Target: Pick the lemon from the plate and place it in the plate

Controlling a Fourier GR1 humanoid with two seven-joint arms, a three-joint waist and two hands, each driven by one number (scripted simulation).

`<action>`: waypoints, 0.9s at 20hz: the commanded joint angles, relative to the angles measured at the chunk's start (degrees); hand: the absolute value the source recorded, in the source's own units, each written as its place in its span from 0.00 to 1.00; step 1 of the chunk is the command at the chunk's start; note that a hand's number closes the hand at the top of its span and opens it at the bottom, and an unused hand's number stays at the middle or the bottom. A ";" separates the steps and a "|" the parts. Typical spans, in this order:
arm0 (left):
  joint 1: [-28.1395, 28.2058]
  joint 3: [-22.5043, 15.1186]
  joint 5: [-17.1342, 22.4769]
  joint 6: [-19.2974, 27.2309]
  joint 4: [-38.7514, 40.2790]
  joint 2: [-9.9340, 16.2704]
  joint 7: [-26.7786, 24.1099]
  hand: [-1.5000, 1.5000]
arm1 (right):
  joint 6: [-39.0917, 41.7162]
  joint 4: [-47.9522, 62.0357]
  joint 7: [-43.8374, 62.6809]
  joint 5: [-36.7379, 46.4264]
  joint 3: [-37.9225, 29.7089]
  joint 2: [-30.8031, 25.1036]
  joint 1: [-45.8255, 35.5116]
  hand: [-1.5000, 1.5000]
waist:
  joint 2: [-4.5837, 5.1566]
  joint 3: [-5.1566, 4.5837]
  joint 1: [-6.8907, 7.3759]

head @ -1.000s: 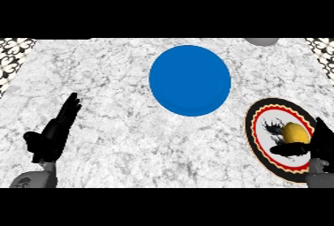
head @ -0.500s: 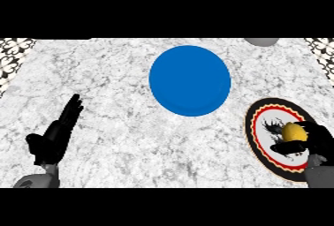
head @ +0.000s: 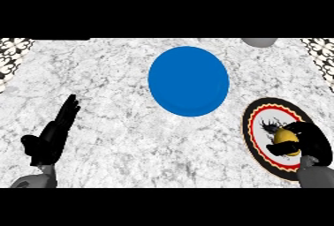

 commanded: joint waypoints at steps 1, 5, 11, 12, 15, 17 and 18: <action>-0.25 0.44 0.19 -0.52 -0.46 0.63 1.15 0.50 | -4.75 -9.98 5.20 7.12 7.04 6.24 9.12 1.00 | 0.30 0.66 -0.46; 1.24 1.64 0.58 0.40 -1.69 0.84 0.40 0.50 | -10.82 -18.72 10.71 20.12 17.25 11.86 19.44 1.00 | 0.02 0.57 -0.86; 3.05 0.56 0.32 -0.80 -1.70 0.14 -1.13 0.50 | -10.99 -35.47 19.49 38.74 27.66 14.95 26.04 1.00 | 0.25 0.61 -0.44; 0.70 0.61 0.74 -1.51 -0.61 0.52 0.62 0.50 | -5.85 -38.26 21.97 40.86 29.48 16.13 23.82 1.00 | 0.35 0.61 -0.37; 0.58 -1.84 -2.16 2.87 -3.32 -2.89 2.19 0.50 | -5.44 -43.83 22.88 49.60 36.32 16.76 30.13 1.00 | 0.30 0.65 -0.45; 1.12 1.96 1.39 -2.45 0.10 1.46 -0.75 0.50 | -0.25 -49.69 23.82 53.06 36.96 17.02 27.68 1.00 | 0.38 0.62 -0.22; 1.73 -0.60 -1.20 0.90 -1.33 -1.71 -0.11 0.50 | -0.62 -48.63 26.66 56.12 40.49 17.44 26.53 1.00 | 0.39 0.65 -0.07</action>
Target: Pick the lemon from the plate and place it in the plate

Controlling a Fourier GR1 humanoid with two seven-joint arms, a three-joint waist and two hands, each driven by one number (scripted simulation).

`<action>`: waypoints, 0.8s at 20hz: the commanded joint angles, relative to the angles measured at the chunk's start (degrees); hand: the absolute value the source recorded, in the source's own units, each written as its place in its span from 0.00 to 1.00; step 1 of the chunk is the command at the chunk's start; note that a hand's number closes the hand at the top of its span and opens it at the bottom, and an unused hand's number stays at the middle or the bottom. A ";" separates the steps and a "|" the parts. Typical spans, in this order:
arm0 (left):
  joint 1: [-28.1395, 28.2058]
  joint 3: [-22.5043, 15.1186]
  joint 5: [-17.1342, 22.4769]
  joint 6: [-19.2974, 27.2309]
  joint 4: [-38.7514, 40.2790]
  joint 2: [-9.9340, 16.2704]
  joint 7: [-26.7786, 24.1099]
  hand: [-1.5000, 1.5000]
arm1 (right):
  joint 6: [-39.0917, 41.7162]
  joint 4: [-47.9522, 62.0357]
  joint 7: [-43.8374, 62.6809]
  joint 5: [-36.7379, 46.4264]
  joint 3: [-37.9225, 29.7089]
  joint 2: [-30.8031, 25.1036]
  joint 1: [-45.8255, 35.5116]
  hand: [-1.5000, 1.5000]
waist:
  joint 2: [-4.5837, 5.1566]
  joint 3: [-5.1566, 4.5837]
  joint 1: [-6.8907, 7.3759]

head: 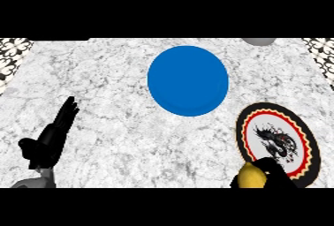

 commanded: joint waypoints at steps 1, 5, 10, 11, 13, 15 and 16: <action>-0.67 -0.97 -1.28 1.57 0.26 -1.60 0.23 0.50 | 5.19 -10.15 6.04 12.13 9.11 1.84 3.89 1.00 | 0.02 0.06 -0.11; -4.36 1.22 -0.65 -0.30 5.94 0.89 -1.12 0.50 | 9.77 -11.13 8.65 19.84 9.89 1.90 -7.92 1.00 | 0.27 0.02 0.21; -3.14 -0.20 0.34 -0.96 -0.90 -0.18 3.88 0.50 | 17.25 -8.03 12.65 15.90 9.48 1.92 -21.73 1.00 | 0.26 0.12 0.98; -4.89 0.83 -1.66 0.45 7.39 -0.56 -2.77 0.50 | 20.55 -9.94 11.49 14.91 8.78 1.92 -22.45 1.00 | 0.34 0.09 0.62; -3.34 0.68 -0.80 -0.75 3.33 0.19 -0.83 0.50 | 19.98 -6.89 11.37 10.66 4.17 1.92 -28.45 1.00 | 0.33 0.11 0.94; -0.67 -1.65 -1.98 1.01 -0.33 -2.32 0.72 0.50 | 20.80 -4.85 13.35 8.88 3.37 1.92 -32.13 1.00 | 0.30 0.12 1.20; -3.36 -0.40 -1.01 -0.17 1.55 -0.95 0.99 0.50 | 24.17 -5.02 11.71 5.67 -0.53 1.92 -35.86 1.00 | 0.39 0.10 1.20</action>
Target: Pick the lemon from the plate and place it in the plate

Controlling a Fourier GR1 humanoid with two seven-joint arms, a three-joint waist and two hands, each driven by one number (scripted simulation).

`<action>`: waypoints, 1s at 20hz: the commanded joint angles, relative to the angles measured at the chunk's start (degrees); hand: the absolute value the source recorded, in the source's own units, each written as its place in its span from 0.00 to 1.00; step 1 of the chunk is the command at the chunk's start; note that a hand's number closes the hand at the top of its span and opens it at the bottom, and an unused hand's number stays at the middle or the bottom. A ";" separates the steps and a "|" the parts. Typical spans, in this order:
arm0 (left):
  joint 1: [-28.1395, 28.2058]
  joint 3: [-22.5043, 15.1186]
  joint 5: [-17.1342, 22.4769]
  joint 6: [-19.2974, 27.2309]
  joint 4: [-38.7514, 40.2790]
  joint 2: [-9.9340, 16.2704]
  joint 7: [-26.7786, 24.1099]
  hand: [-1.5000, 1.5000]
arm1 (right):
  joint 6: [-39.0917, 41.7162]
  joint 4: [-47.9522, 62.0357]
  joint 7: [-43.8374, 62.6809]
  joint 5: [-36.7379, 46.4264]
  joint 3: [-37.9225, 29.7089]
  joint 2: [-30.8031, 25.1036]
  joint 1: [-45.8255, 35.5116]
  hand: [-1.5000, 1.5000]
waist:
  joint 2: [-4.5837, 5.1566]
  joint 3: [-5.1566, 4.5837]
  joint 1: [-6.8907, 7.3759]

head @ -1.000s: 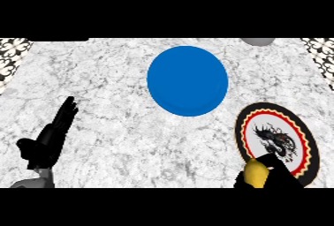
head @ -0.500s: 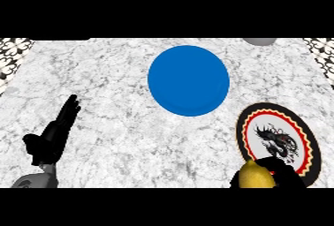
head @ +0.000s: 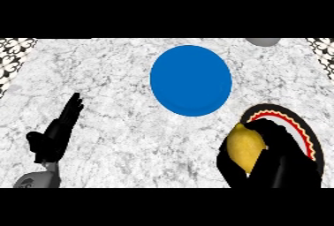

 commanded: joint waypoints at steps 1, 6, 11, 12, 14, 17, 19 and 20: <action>3.14 -0.86 0.15 -1.07 -3.79 -0.07 -0.33 0.50 | -0.24 11.09 7.61 -5.81 -5.14 0.37 -11.20 1.00 | 0.11 0.05 0.82; 2.06 0.57 0.47 -1.06 -2.17 0.72 0.02 0.50 | 1.21 17.74 7.20 -15.49 -10.09 0.37 -19.93 1.00 | 0.16 0.04 0.80; 2.26 -0.39 0.39 -1.16 -3.16 -0.25 1.55 0.50 | -8.34 32.58 2.03 -21.60 -17.27 0.37 -27.45 1.00 | 0.23 0.07 0.89; 0.30 0.35 0.22 -0.91 -0.27 -0.14 -0.32 0.50 | -11.40 36.80 1.25 -22.48 -17.55 0.37 -28.74 1.00 | 0.36 0.05 0.87; 0.87 1.08 0.71 -2.10 -1.15 1.31 -0.26 0.50 | -15.82 42.01 0.82 -23.22 -17.10 0.38 -31.69 1.00 | 0.27 0.06 1.03; 0.11 -1.35 -2.40 1.35 0.59 -2.02 -1.83 0.50 | -21.30 52.72 -0.23 -25.25 -18.53 0.37 -35.69 1.00 | 0.48 0.06 1.37; 0.15 -1.16 -1.03 -0.81 -1.21 -0.90 -0.39 0.50 | -22.18 57.48 -0.93 -27.83 -19.80 0.37 -40.37 1.00 | 0.33 0.06 1.33; -2.49 0.28 -0.23 -0.74 0.97 -0.33 0.26 0.50 | -25.63 63.01 -1.99 -28.00 -20.18 0.38 -42.30 1.00 | 0.59 0.06 1.76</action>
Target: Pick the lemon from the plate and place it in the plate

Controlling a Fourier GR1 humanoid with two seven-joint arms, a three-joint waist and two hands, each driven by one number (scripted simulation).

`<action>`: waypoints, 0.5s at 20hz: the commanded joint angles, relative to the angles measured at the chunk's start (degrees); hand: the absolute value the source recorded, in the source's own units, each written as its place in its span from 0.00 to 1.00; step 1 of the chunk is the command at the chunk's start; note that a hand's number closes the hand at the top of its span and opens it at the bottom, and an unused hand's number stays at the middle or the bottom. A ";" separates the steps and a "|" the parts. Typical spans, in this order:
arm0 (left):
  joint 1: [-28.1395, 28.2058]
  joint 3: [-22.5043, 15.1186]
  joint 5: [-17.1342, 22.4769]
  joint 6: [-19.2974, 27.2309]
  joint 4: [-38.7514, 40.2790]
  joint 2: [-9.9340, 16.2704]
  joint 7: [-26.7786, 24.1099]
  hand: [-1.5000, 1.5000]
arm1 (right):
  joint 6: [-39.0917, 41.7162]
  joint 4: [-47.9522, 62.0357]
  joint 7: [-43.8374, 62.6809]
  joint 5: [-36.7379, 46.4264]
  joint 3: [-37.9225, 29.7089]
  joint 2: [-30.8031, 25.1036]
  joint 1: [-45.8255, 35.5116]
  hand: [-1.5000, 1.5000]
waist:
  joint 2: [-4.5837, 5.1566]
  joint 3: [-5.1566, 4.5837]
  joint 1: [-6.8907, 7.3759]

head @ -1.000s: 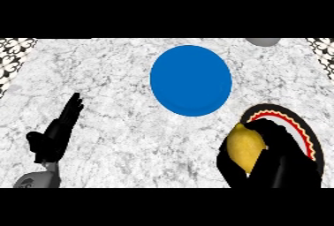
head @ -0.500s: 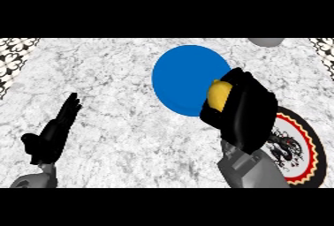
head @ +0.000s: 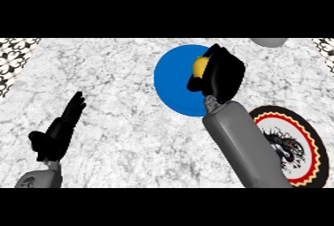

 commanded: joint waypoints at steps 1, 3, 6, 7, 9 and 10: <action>1.82 0.27 0.06 -1.29 0.18 0.91 -1.57 0.50 | -8.56 12.47 2.74 -4.36 -3.39 0.26 -8.02 1.00 | 0.03 0.00 0.43; -0.70 0.39 0.37 -0.98 -0.90 1.05 0.65 0.50 | -14.94 14.34 4.48 -3.41 -4.96 0.26 -8.61 1.00 | 0.32 0.04 1.17; -1.53 0.34 0.19 -0.62 0.95 0.46 0.57 0.50 | -22.37 14.62 6.88 -4.07 -5.67 0.26 -7.38 0.00 | 0.28 0.03 0.93; -0.92 -0.83 -0.40 -0.37 -0.18 -0.42 0.46 0.50 | -24.04 20.65 5.80 -3.26 -7.52 0.26 -8.38 0.00 | 0.54 0.03 1.56; -0.03 0.49 1.35 -2.48 -0.75 1.25 0.52 0.50 | -25.83 23.75 4.79 -4.92 -9.96 0.26 -9.05 0.00 | 0.40 0.04 1.41; -1.64 -0.23 0.36 -1.05 1.02 -0.19 0.55 0.50 | -26.76 25.63 6.20 -5.77 -9.29 0.26 -10.48 0.00 | 0.49 0.01 1.35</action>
